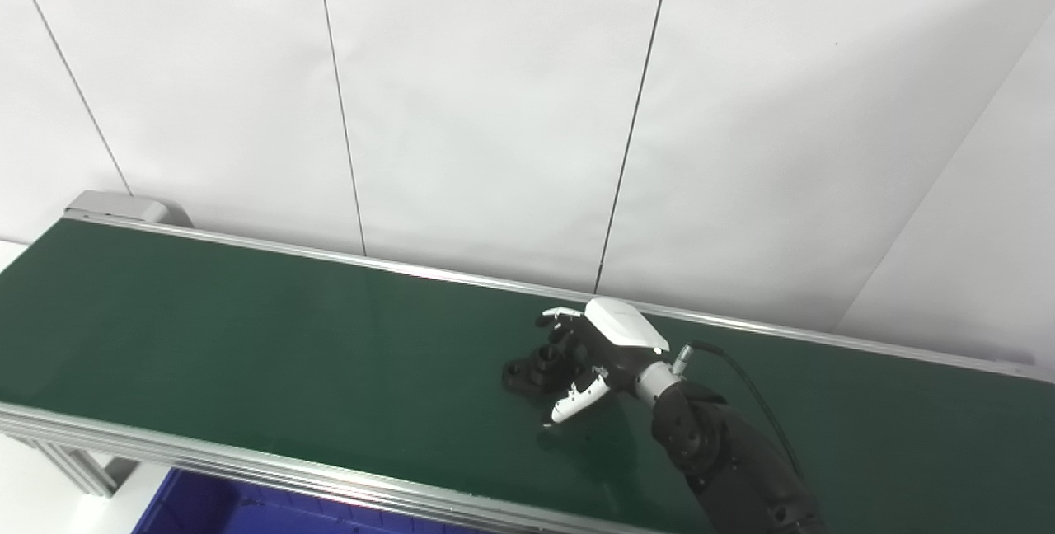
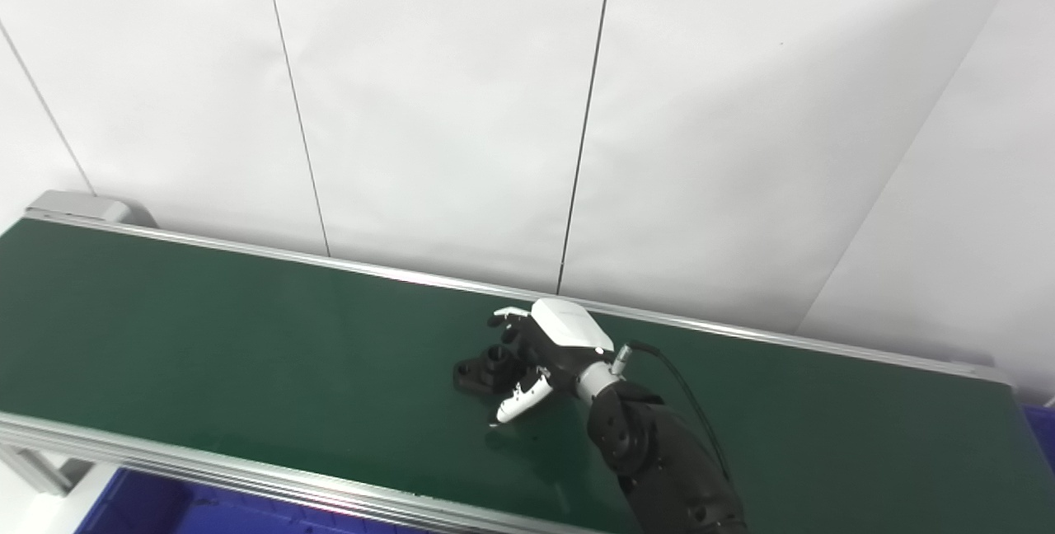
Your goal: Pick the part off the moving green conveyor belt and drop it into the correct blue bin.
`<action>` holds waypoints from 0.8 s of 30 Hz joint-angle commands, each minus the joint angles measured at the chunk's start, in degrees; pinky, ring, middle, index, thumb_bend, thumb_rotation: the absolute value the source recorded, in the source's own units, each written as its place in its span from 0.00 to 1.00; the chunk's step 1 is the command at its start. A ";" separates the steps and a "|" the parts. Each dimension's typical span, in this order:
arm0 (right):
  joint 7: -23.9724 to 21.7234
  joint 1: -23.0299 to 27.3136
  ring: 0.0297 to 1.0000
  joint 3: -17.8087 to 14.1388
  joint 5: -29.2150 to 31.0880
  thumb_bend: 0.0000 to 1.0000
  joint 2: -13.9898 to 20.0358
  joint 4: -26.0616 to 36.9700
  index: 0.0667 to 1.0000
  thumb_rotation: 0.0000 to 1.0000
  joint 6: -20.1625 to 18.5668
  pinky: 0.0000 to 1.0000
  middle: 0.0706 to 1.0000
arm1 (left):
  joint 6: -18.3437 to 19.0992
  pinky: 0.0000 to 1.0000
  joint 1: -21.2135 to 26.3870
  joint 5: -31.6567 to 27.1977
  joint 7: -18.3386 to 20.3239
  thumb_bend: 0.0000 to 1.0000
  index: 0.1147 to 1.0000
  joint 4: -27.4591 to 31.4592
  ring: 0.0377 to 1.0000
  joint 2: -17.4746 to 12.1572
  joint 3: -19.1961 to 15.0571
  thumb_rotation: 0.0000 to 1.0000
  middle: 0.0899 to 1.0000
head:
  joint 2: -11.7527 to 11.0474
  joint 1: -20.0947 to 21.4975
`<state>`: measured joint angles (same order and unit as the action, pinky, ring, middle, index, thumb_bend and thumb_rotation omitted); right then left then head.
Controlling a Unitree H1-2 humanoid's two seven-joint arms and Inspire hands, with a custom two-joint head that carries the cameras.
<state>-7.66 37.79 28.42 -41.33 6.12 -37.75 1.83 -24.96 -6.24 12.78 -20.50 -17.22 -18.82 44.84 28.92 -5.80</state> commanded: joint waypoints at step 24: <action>7.29 0.77 0.35 10.90 -8.14 0.51 4.83 0.67 0.50 0.00 6.33 0.29 0.45 | -1.97 0.83 0.32 -0.92 0.31 0.95 0.92 1.72 0.88 0.18 -1.22 0.51 0.89 | 0.82 0.36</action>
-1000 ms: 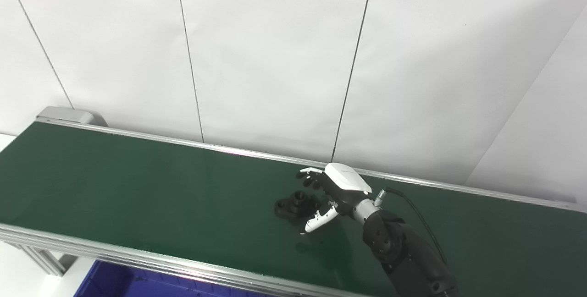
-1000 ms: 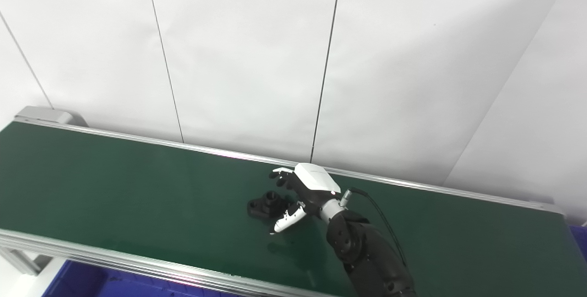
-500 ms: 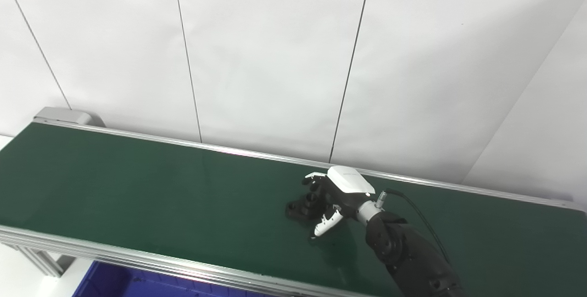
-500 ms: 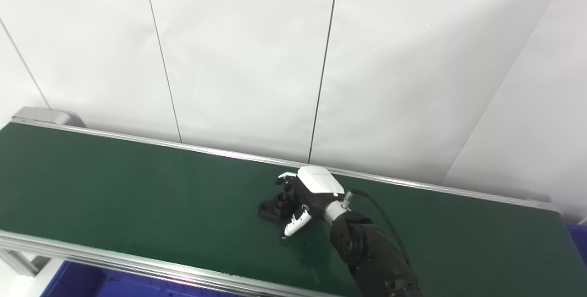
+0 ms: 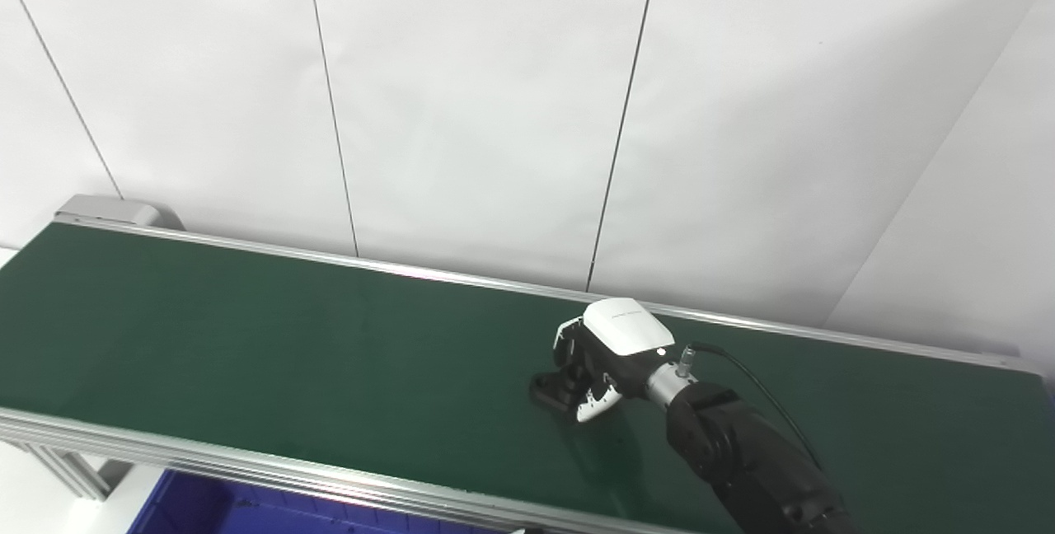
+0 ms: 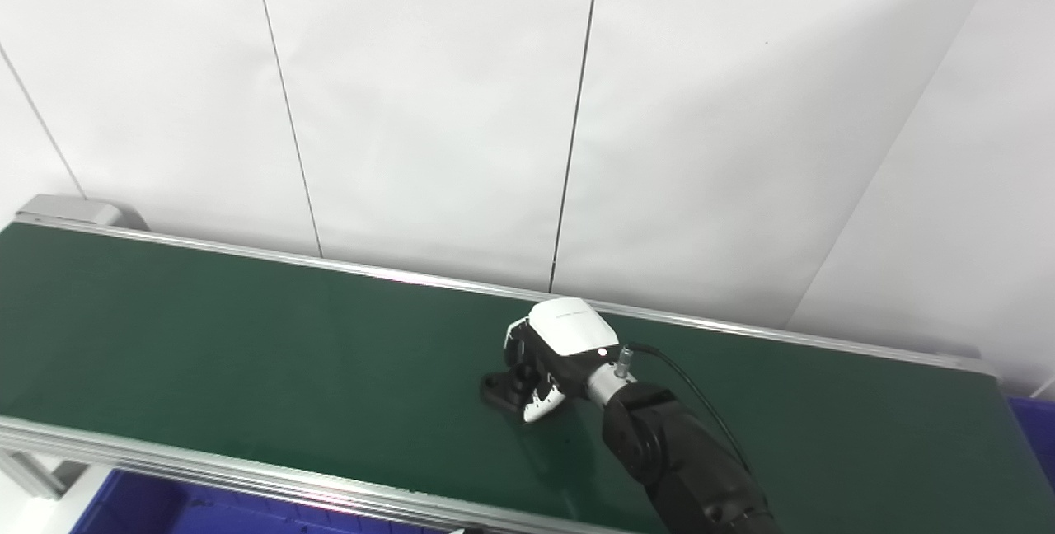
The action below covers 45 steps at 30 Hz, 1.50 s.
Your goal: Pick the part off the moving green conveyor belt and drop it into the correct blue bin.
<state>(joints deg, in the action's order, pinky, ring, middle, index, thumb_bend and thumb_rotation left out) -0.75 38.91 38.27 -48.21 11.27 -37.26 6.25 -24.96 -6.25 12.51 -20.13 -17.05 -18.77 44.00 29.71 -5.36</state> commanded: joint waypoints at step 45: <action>-0.81 -38.64 0.33 -21.29 4.13 0.52 5.16 51.49 0.50 0.00 1.30 0.27 0.37 | -1.97 0.87 -3.99 -3.75 7.36 0.94 0.97 7.88 0.91 -1.59 -7.69 0.59 0.93 | 11.02 8.44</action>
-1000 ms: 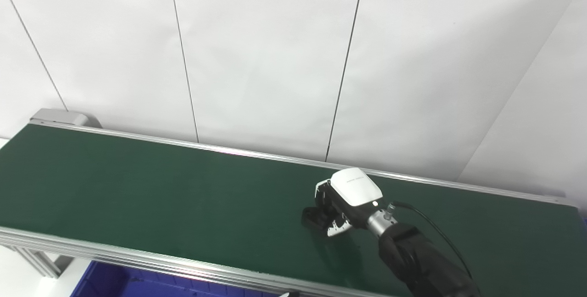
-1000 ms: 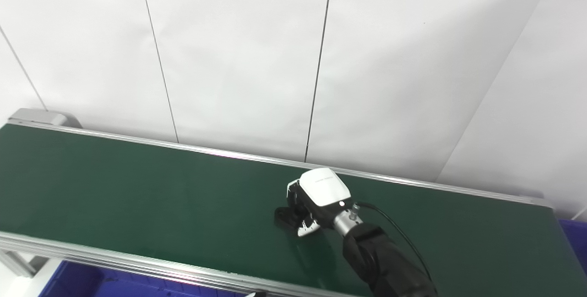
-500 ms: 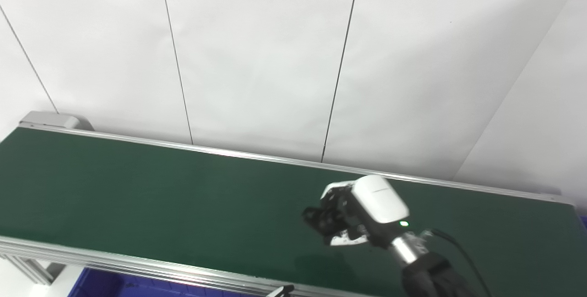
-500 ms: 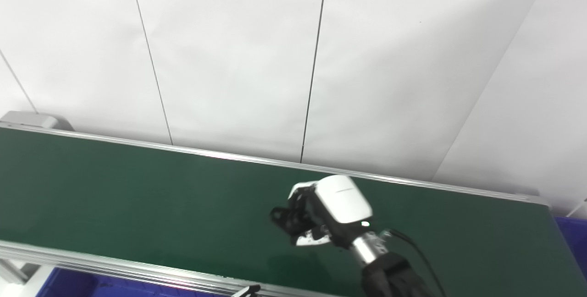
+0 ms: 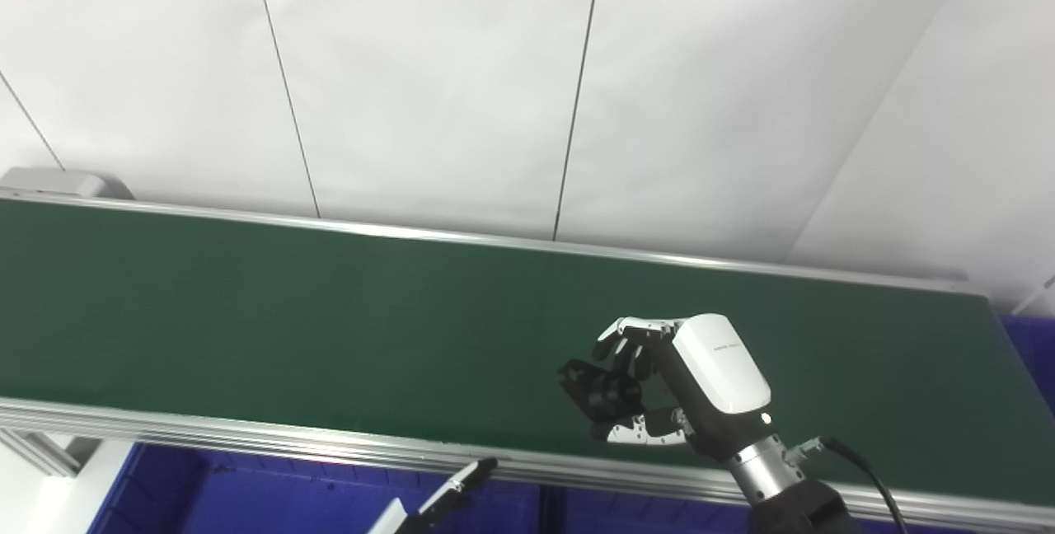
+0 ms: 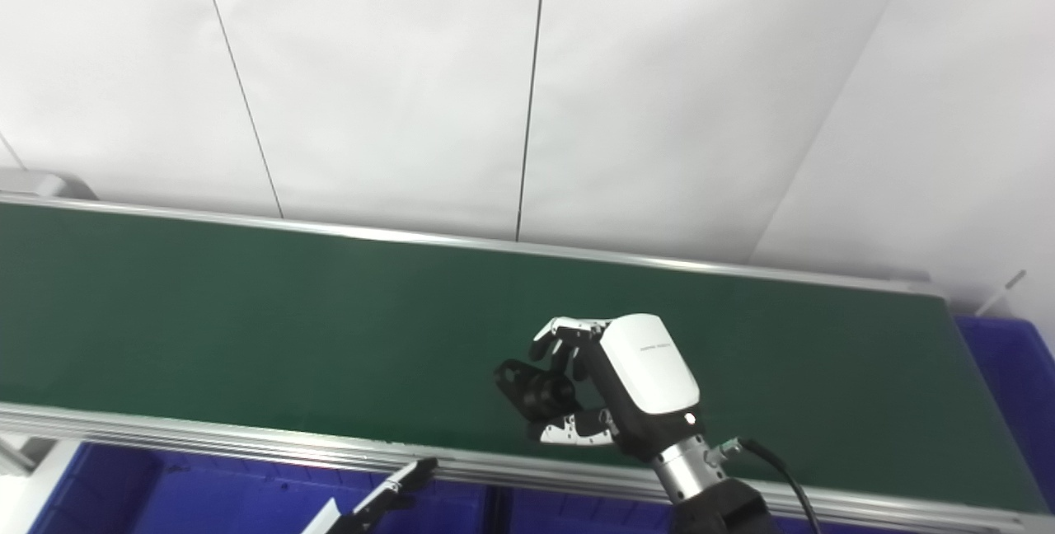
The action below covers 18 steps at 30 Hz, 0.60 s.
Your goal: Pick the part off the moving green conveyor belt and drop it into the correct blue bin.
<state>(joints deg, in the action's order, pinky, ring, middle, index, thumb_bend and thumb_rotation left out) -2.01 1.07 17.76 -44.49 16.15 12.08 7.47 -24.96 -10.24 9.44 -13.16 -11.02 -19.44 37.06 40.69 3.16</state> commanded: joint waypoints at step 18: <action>-4.31 -14.06 0.31 -0.78 -2.24 0.52 0.23 1.83 0.49 0.00 -3.14 0.25 0.37 | -1.93 0.86 -3.78 -9.42 18.02 0.96 0.97 7.37 0.90 -2.14 -12.77 0.61 0.95 | 8.05 4.01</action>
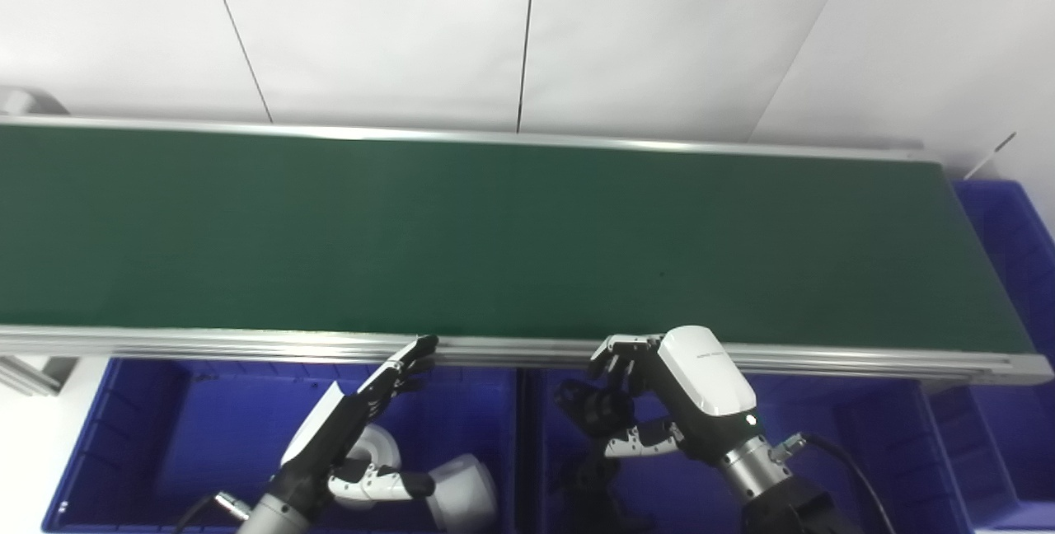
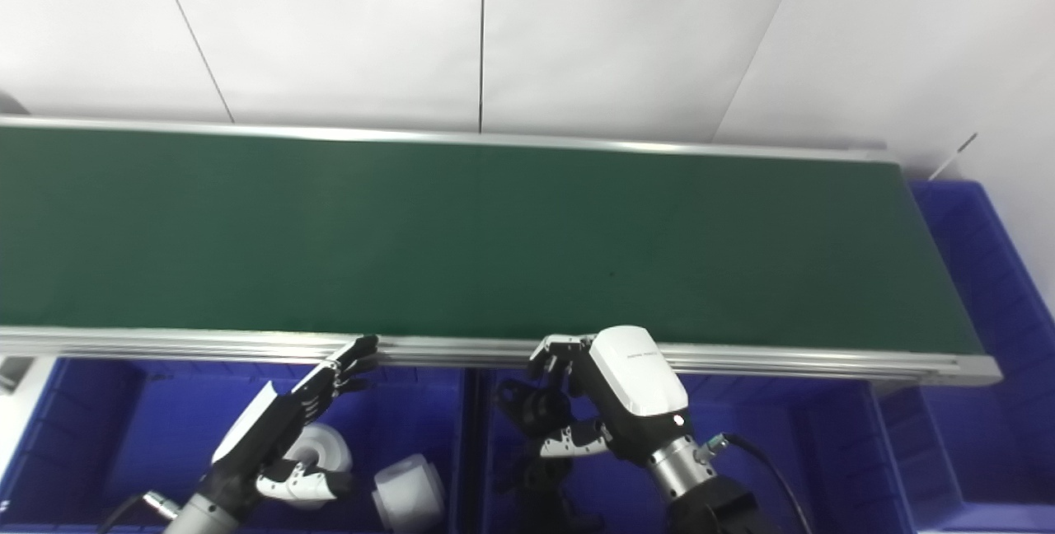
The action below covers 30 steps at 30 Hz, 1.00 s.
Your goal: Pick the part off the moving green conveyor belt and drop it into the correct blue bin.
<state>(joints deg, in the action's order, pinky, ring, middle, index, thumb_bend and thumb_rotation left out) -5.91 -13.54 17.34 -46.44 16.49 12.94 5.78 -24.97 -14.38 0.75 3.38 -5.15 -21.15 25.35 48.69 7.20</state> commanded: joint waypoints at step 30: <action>-4.29 -4.10 0.87 -2.38 5.63 0.87 -0.27 3.63 0.90 0.51 -8.36 0.77 0.90 | 0.42 0.87 -2.65 0.38 11.29 0.94 0.97 4.21 0.92 4.02 -8.79 0.60 0.97 | 1.96 0.64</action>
<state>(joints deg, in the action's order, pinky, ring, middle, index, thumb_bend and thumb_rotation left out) -13.34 -16.02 16.20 -45.63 17.22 13.29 -6.43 -23.75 -17.16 1.04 14.12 -2.87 -16.94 17.01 50.71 7.82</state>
